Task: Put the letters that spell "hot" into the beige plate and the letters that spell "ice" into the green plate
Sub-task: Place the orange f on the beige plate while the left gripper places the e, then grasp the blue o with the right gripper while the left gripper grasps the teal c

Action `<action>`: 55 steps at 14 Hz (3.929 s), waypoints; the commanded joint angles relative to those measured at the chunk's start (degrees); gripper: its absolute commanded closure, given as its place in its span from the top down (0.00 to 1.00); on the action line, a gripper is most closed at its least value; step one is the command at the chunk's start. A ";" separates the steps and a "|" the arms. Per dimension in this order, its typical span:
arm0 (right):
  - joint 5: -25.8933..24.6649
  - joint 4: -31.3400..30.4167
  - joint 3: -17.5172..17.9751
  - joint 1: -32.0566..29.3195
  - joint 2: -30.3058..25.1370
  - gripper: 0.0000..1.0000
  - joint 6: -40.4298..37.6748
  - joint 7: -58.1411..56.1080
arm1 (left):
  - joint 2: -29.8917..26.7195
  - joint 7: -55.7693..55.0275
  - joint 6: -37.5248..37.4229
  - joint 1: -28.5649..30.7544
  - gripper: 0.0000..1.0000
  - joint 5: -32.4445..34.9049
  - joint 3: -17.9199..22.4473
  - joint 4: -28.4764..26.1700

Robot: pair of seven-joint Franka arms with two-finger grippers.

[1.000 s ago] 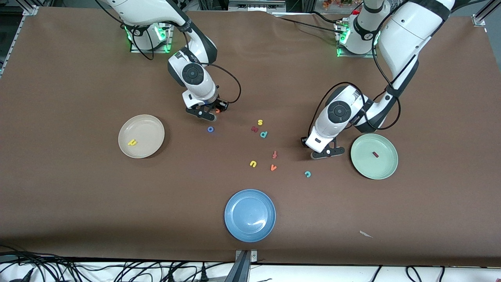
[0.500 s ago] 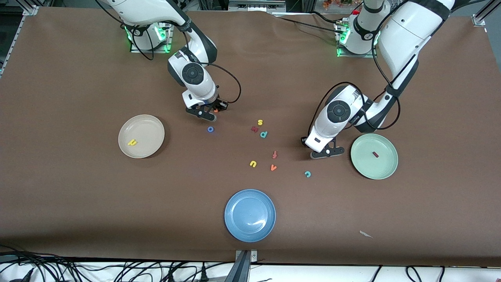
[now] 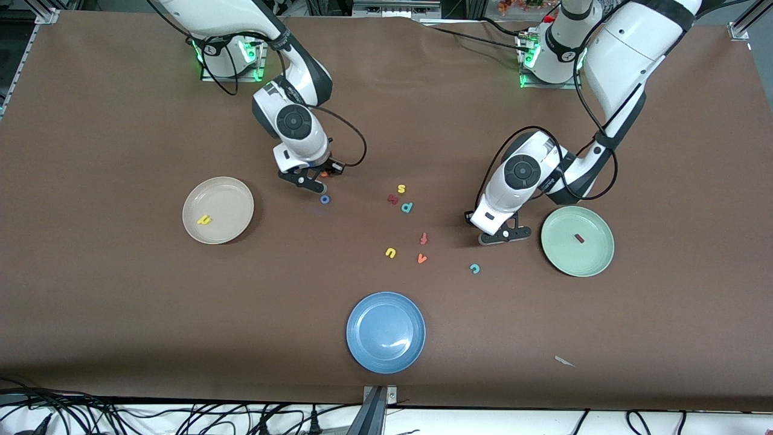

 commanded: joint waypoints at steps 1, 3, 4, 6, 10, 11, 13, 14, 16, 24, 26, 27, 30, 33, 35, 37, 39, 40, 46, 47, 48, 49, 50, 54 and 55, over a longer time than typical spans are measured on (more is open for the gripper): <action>-1.29 7.57 -2.32 0.28 -1.46 0.00 -11.94 -0.46 | 0.12 -0.78 -1.76 0.10 0.24 2.57 0.33 -0.78; -1.21 9.26 -5.22 0.28 -2.77 0.00 -15.56 -5.71 | -0.32 -0.52 -4.63 0.19 0.19 2.66 0.33 0.09; -1.21 9.44 -6.97 0.19 -3.74 0.00 -16.62 -8.70 | -0.67 1.14 -7.18 0.54 0.18 2.66 0.07 1.14; -1.21 9.35 -11.36 0.19 -4.97 0.00 -18.81 -16.78 | -1.72 3.70 -10.10 0.89 0.17 2.66 0.06 1.86; 0.02 8.74 -22.79 0.10 -4.63 0.00 -20.05 -39.36 | -3.57 8.87 -11.94 4.05 0.15 2.48 0.06 2.21; 0.11 8.65 -23.77 -0.25 -4.19 0.00 -20.05 -42.54 | -3.84 11.15 -14.04 5.01 0.15 2.48 0.06 2.82; 0.20 7.07 -24.13 -1.30 -3.40 0.00 -18.92 -45.46 | -4.10 16.07 -19.04 6.68 0.15 2.05 0.06 5.36; 0.20 6.02 -24.22 -1.83 -2.88 0.00 -17.69 -46.86 | -4.62 18.53 -21.68 7.48 0.15 1.70 0.06 6.94; 0.29 3.83 -24.30 -3.92 -2.26 0.00 -14.01 -51.69 | -4.72 23.11 -25.56 8.62 0.15 1.52 0.06 8.88; 0.46 -0.14 -24.22 -6.22 -0.59 0.00 -7.05 -55.84 | -2.18 39.12 -25.23 15.91 0.17 2.13 0.50 12.31; 0.55 -0.67 -24.22 -6.58 -0.23 0.00 -6.00 -56.10 | -1.64 38.34 -24.87 15.92 0.26 1.52 0.50 13.28; 1.25 -0.76 -24.22 -6.49 -0.23 0.01 -5.99 -56.19 | -1.47 38.25 -24.96 15.83 0.36 1.25 0.50 13.72; 2.13 -0.49 -24.22 -6.58 -0.06 0.65 -5.64 -57.16 | -1.46 38.95 -24.96 15.92 1.00 0.55 0.50 13.72; 2.22 -0.06 -24.13 -6.49 -1.11 0.92 -6.34 -56.20 | -1.64 38.95 -24.96 16.01 1.00 0.64 0.50 13.72; 2.22 1.08 -23.61 -6.49 -2.77 0.95 -8.35 -54.97 | -1.73 38.86 -24.96 15.92 1.00 0.46 0.42 13.72; 4.32 3.10 -21.24 -6.31 -4.10 0.95 -11.43 -52.52 | -1.55 37.64 -24.87 15.14 1.00 0.29 0.24 13.81; 5.99 4.86 -17.73 -6.31 -4.98 0.95 -13.02 -48.14 | -1.20 35.01 -24.87 13.82 1.00 -1.72 0.06 15.03; 6.09 5.56 -15.71 -6.23 -5.24 0.95 -13.11 -44.89 | -0.77 34.21 -24.87 12.94 1.00 -3.13 0.06 15.48; 6.09 7.77 -8.93 -2.11 -2.09 0.95 -6.01 -30.80 | 4.41 20.78 -24.87 6.00 1.00 -4.90 0.06 22.68; 6.09 7.77 -8.92 -0.27 -1.12 0.95 -4.08 -30.36 | 5.29 18.32 -24.87 5.03 1.00 -4.99 0.06 23.56; 6.09 7.68 -8.92 1.40 0.19 0.95 -1.97 -29.31 | 6.09 16.99 -24.87 4.41 1.00 -5.34 0.06 24.44; 6.09 7.59 -8.92 2.55 1.34 0.95 0.23 -28.60 | 6.79 15.59 -24.87 3.62 1.00 -5.60 0.06 25.66; 5.83 7.33 -9.01 3.35 2.48 0.95 1.99 -28.60 | 7.67 14.01 -24.87 2.92 1.00 -6.30 0.06 26.81; 5.56 4.53 -9.01 4.85 4.86 0.92 8.75 -28.60 | 11.27 6.45 -24.78 -0.15 1.00 -6.57 0.06 32.08; 5.47 3.65 -9.01 4.85 4.95 0.92 10.77 -28.68 | 12.32 4.69 -24.78 -1.03 1.00 -6.57 0.15 33.40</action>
